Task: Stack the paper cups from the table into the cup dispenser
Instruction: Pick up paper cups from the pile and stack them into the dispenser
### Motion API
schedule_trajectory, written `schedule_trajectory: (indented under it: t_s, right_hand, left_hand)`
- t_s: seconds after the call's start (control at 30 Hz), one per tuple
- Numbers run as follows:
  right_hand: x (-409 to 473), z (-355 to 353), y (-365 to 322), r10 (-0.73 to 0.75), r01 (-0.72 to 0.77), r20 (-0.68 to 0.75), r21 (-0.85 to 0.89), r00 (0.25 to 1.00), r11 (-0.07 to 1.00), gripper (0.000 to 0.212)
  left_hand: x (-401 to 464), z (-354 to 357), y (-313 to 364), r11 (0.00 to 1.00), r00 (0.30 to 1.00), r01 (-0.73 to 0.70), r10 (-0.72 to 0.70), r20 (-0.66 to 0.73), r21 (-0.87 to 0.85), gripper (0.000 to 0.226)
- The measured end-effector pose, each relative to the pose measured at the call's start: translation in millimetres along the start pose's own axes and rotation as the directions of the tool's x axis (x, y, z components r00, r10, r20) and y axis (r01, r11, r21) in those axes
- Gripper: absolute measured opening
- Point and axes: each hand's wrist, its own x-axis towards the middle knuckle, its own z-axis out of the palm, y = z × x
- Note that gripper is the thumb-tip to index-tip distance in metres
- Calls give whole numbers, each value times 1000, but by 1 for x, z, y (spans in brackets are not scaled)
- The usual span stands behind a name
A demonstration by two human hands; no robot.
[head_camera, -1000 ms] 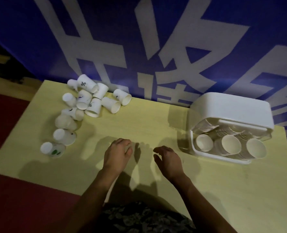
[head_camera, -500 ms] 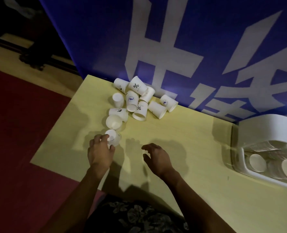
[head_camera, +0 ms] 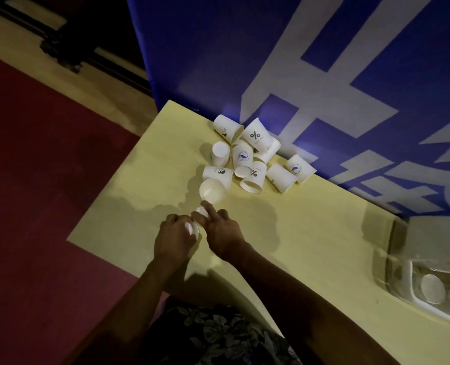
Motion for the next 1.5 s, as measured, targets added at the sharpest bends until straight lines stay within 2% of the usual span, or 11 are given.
schedule_trajectory:
  t_s: [0.17,0.37,0.43,0.53,0.67,0.77,0.93,1.03,1.17,1.4,1.5]
  right_hand:
    - [-6,9,11,128,-118,-102,98,987,988,49]
    - [-41,24,39,409,-352,-162,292,898,889,45]
    - [-53,36,47,455,-400,-127,310,881,862,53]
    - [-67,50,54,428,-373,-47,409,903,833,88]
    - [-78,47,56,462,-377,37,638,886,671,92]
    - [-89,41,57,515,-309,-17,784,857,538,87]
    - [-122,28,68,621,-132,-53,960,782,248,60]
    - [-145,24,85,701,-68,-209,936,682,346,21]
    - [-181,22,111,768,-135,-428,828,476,545,9]
    - [-258,23,166,818,-289,-526,766,232,574,2]
    - [-299,27,201,788,-260,-572,744,229,615,5]
  left_hand:
    - [3,-5,-8,990,1000,-10,11,5,-140,40]
    - [11,6,-8,967,994,96,-79,80,-236,39]
    - [9,9,-4,982,988,105,-85,127,-159,47]
    - [7,13,2,997,974,14,2,226,-72,71]
    - [5,15,15,997,961,2,19,276,-78,59]
    - [1,19,31,983,971,-55,94,220,-174,40]
    - [-10,26,71,909,958,-204,262,116,-365,13]
    - [-15,31,96,864,890,-407,448,84,-298,5]
    - [-26,40,134,778,775,-627,629,-67,46,26]
    - [-60,80,215,716,715,-695,698,44,-58,27]
    - [-83,105,251,707,704,-705,708,63,-64,28]
